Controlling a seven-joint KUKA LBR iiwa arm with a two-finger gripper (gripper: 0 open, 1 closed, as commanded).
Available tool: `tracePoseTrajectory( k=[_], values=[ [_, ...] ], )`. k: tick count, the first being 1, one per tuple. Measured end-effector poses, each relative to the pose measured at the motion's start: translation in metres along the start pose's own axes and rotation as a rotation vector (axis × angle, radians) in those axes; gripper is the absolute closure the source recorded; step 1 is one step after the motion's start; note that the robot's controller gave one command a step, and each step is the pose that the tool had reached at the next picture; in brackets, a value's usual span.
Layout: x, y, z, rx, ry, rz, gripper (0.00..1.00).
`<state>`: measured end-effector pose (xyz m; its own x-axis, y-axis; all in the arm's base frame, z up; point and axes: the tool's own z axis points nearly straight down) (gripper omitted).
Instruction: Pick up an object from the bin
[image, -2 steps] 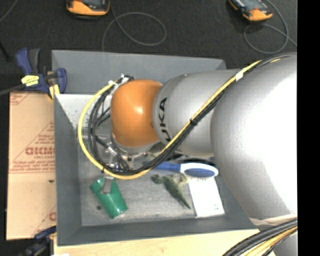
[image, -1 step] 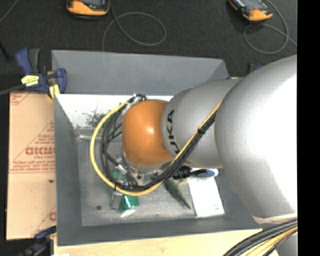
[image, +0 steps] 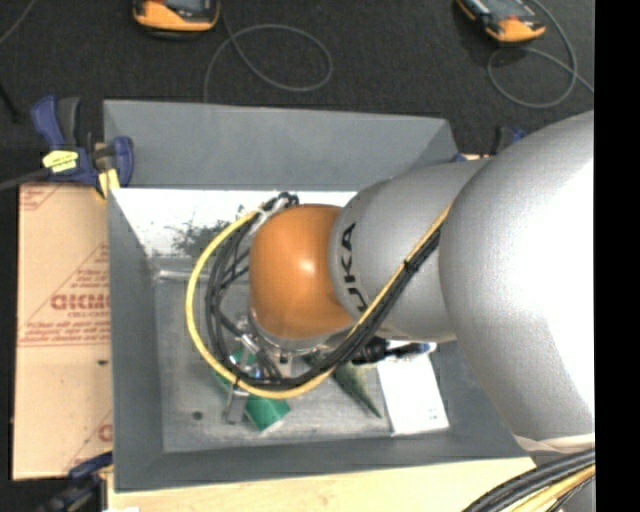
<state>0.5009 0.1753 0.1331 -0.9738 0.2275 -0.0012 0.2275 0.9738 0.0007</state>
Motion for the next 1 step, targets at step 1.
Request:
tracePoseTrajectory(
  k=[1],
  values=[
    [-0.0238, -0.0412, 0.0637, 0.000, -0.003, -0.028, 0.00]
  ],
)
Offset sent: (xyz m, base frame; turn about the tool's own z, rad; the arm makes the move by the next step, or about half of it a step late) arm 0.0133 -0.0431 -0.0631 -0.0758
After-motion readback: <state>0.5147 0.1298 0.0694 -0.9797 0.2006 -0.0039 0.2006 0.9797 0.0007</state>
